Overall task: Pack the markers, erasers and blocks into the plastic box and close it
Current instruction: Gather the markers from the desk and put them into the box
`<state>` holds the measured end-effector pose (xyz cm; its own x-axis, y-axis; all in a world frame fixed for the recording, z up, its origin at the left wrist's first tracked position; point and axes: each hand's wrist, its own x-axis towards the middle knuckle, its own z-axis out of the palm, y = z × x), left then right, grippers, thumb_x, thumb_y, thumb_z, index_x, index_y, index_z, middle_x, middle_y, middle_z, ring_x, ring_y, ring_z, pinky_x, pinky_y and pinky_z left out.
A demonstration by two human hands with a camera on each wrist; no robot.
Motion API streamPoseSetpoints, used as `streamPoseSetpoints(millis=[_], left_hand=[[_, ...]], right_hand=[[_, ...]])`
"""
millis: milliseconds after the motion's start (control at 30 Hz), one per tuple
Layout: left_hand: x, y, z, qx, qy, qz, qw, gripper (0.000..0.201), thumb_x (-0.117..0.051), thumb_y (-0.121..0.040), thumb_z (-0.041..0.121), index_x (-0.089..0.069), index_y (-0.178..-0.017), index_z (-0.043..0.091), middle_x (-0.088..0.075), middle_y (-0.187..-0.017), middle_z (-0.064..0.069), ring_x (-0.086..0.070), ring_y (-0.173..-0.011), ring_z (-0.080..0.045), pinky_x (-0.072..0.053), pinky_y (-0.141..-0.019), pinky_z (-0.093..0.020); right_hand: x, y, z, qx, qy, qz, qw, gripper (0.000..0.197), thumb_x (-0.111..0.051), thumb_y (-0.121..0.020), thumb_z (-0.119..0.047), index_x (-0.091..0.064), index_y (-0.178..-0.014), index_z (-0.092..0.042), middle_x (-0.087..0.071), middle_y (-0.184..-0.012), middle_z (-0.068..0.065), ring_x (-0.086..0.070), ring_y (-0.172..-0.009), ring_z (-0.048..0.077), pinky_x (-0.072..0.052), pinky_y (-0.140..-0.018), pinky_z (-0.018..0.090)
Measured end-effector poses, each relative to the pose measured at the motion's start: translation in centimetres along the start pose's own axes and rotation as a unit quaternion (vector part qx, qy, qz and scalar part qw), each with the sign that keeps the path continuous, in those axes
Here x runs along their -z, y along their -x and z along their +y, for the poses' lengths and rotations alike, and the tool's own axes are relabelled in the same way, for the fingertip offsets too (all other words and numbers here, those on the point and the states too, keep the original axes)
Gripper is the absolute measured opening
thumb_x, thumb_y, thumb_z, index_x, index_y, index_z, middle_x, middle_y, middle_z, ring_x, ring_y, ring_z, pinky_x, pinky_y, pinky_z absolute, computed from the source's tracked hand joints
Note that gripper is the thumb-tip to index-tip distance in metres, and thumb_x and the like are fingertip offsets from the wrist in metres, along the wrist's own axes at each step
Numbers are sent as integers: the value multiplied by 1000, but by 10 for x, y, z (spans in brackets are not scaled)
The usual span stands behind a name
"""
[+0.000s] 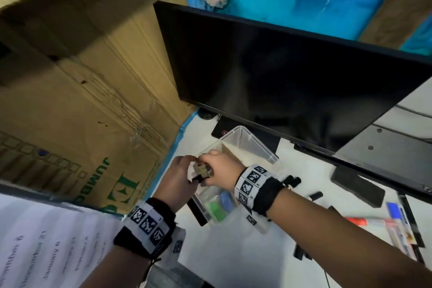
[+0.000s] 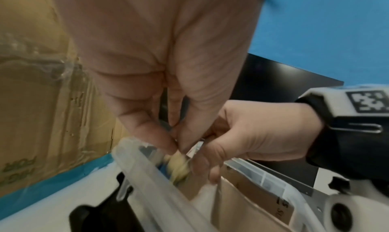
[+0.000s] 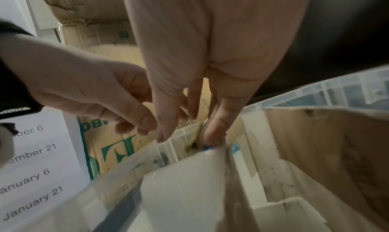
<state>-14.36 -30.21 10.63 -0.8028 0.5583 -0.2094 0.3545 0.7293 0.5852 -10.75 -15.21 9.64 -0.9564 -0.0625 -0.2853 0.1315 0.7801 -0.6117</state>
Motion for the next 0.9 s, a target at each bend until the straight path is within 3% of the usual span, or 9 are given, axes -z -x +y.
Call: streamPoseSetpoints(millis=[133, 233, 300, 400, 467, 633, 700, 800, 900], left_hand=[[11, 1, 3, -16, -29, 16, 999, 39, -60, -82, 3, -57, -120, 13, -57, -117, -9, -61, -84, -29, -41, -75, -24], [10, -3, 17, -57, -25, 1, 998, 30, -61, -84, 9, -61, -113, 13, -62, -100, -6, -50, -58, -7, -37, -62, -14], [3, -5, 31, -85, -18, -7, 996, 25, -62, -83, 12, -63, -108, 14, -65, -101, -5, -49, -56, -3, -43, -67, -20], [-15, -3, 67, -130, 8, -29, 991, 21, -62, -84, 15, -64, -105, 18, -65, -101, 1, -53, -61, -3, -49, -71, -27], [-33, 2, 94, -169, 4, -46, 984, 22, -62, -86, 17, -63, -108, 18, -60, -101, 4, -55, -62, -2, -46, -69, -22], [-98, 13, 137, -200, 32, -121, 972, 29, -63, -84, 15, -60, -113, 15, -58, -108, -3, -62, -75, -10, -51, -75, -24], [-129, 17, 139, -176, 28, -158, 971, 37, -63, -83, 15, -55, -120, 14, -53, -117, -6, -61, -98, -20, -44, -84, -20], [-171, 20, 131, -125, -23, -186, 974, 54, -63, -83, 16, -44, -133, 15, -40, -135, -5, -50, -117, -21, -30, -95, -13], [-198, 16, 119, -76, -69, -183, 978, 59, -63, -81, 19, -40, -136, 16, -35, -140, -7, -44, -123, -25, -36, -106, -30]], right_hand=[[2, 9, 8, 34, -23, 28, 999, 41, -65, -78, -16, -56, -118, -15, -56, -115, 11, -56, -100, 27, -48, -90, 39], [12, 35, 21, 46, -68, 85, 993, 25, -59, -86, -15, -62, -111, -13, -57, -110, 9, -57, -89, 19, -49, -85, 34], [18, 60, 37, 46, -76, 135, 987, 20, -58, -88, -16, -64, -107, -13, -59, -107, 5, -54, -82, 9, -49, -82, 28], [22, 105, 74, 2, -82, 216, 973, 15, -58, -88, -19, -65, -100, -16, -57, -93, -5, -48, -67, -9, -42, -75, 18], [21, 136, 100, -71, -74, 243, 965, 14, -57, -89, -24, -62, -101, -19, -56, -88, -6, -48, -62, -5, -43, -73, 23], [-2, 201, 147, -241, -86, 190, 948, 28, -56, -90, -36, -51, -110, -17, -69, -89, 5, -61, -74, 20, -45, -70, 28], [-19, 215, 157, -277, -84, 147, 946, 37, -55, -89, -39, -47, -114, -13, -71, -93, 8, -63, -82, 24, -46, -71, 29], [-44, 221, 165, -319, -97, 101, 937, 49, -56, -87, -46, -44, -119, -10, -69, -99, 9, -65, -92, 26, -48, -77, 32], [-58, 218, 169, -357, -107, 82, 924, 62, -54, -84, -56, -41, -122, -8, -67, -105, 9, -65, -93, 24, -52, -79, 34]])
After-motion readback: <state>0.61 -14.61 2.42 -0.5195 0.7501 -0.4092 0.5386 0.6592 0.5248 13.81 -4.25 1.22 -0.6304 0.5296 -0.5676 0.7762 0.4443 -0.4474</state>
